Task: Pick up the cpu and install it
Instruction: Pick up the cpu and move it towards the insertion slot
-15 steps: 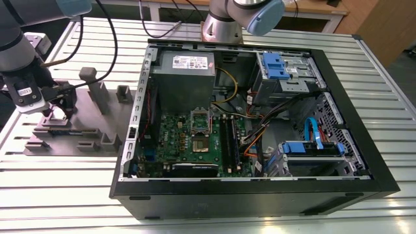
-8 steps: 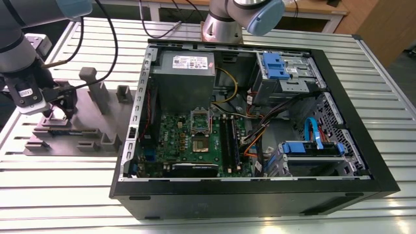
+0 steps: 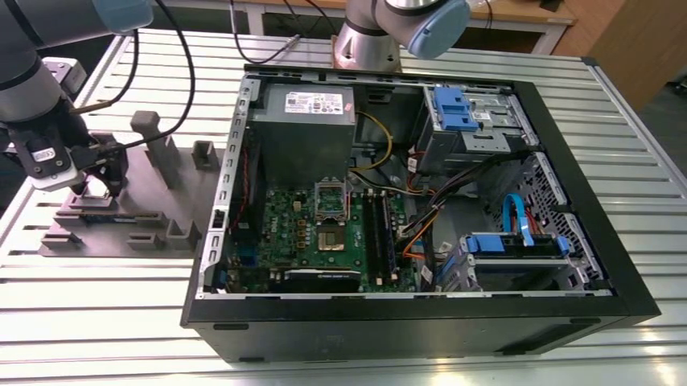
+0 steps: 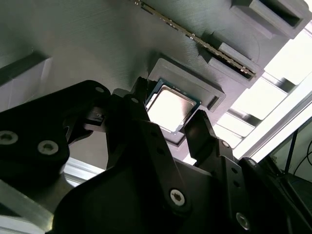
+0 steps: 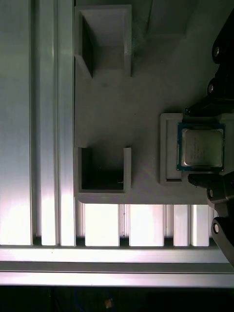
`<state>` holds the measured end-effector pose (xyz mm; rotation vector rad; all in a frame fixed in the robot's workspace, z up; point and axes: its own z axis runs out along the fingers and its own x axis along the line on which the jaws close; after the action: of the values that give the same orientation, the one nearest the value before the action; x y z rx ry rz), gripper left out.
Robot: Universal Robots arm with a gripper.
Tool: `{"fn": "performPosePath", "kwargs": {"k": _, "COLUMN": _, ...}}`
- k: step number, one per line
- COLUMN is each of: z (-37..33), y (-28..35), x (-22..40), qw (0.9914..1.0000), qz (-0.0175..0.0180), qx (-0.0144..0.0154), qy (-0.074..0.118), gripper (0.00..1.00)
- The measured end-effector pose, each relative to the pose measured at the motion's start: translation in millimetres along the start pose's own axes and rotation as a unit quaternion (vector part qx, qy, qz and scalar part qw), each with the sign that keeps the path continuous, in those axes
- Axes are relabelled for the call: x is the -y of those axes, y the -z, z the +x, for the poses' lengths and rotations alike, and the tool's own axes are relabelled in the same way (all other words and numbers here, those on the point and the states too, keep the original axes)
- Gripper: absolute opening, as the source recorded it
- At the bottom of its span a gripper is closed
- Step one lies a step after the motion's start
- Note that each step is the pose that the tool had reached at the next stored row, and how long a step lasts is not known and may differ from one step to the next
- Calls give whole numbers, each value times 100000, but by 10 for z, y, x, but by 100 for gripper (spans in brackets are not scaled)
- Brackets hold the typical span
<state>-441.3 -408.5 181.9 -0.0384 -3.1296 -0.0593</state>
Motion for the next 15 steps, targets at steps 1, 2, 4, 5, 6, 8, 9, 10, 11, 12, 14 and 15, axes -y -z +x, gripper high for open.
{"fn": "performPosePath", "kwargs": {"k": 1, "z": 0, "y": 0, "x": 0, "qw": 100000, "qz": -2, "qx": 2, "qy": -1, "gripper": 58}}
{"fn": "performPosePath", "kwargs": {"k": 2, "z": 0, "y": -1, "x": 0, "qw": 100000, "qz": -4, "qx": 4, "qy": 0, "gripper": 58}}
{"fn": "performPosePath", "kwargs": {"k": 4, "z": 0, "y": -1, "x": 0, "qw": 100000, "qz": -3, "qx": 3, "qy": -2, "gripper": 58}}
{"fn": "performPosePath", "kwargs": {"k": 5, "z": 0, "y": -2, "x": 0, "qw": 100000, "qz": -5, "qx": 6, "qy": 0, "gripper": 58}}
{"fn": "performPosePath", "kwargs": {"k": 6, "z": 0, "y": -2, "x": 0, "qw": 100000, "qz": -4, "qx": 6, "qy": -2, "gripper": 58}}
{"fn": "performPosePath", "kwargs": {"k": 8, "z": 6, "y": -4, "x": 0, "qw": 100000, "qz": -14, "qx": 26, "qy": -4, "gripper": 58}}
{"fn": "performPosePath", "kwargs": {"k": 9, "z": 13, "y": -3, "x": 0, "qw": 100000, "qz": -13, "qx": 37, "qy": -6, "gripper": 58}}
{"fn": "performPosePath", "kwargs": {"k": 10, "z": 15, "y": -2, "x": 0, "qw": 100000, "qz": -2, "qx": 32, "qy": 0, "gripper": 58}}
{"fn": "performPosePath", "kwargs": {"k": 11, "z": 17, "y": -2, "x": 1, "qw": 100000, "qz": -6, "qx": 41, "qy": 5, "gripper": 58}}
{"fn": "performPosePath", "kwargs": {"k": 12, "z": 20, "y": -2, "x": 1, "qw": 100000, "qz": -3, "qx": 49, "qy": 3, "gripper": 58}}
{"fn": "performPosePath", "kwargs": {"k": 14, "z": 20, "y": -3, "x": 0, "qw": 100000, "qz": -2, "qx": 62, "qy": 0, "gripper": 58}}
{"fn": "performPosePath", "kwargs": {"k": 15, "z": 21, "y": -3, "x": 1, "qw": 100000, "qz": 23, "qx": 60, "qy": 2, "gripper": 58}}
